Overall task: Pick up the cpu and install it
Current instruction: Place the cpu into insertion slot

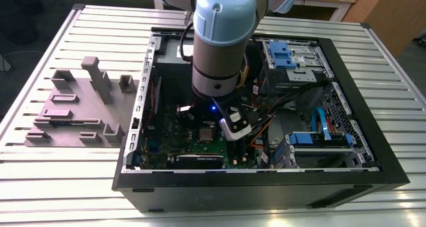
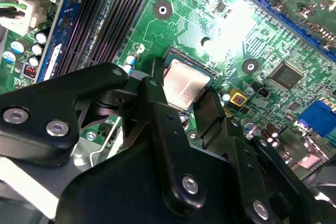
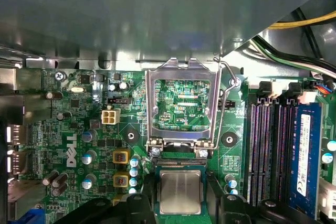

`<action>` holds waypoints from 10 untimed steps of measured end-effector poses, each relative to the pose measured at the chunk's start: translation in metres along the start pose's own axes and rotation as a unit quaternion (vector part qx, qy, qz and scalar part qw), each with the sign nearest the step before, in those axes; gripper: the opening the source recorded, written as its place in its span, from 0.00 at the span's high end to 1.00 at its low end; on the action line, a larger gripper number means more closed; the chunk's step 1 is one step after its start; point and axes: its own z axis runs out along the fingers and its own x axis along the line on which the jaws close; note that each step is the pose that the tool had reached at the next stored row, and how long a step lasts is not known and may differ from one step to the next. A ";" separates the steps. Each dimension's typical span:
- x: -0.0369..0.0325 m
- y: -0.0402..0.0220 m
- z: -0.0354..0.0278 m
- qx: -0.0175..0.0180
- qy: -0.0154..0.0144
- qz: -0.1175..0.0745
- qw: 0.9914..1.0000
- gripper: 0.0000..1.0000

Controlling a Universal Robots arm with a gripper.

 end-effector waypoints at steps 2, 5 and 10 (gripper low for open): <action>0.0000 0.0001 0.0003 0.000 0.000 0.000 1.000 0.52; 0.0000 0.0001 0.0004 0.000 0.000 0.000 1.000 0.45; -0.0004 0.0000 0.0004 0.000 0.000 0.000 1.000 0.45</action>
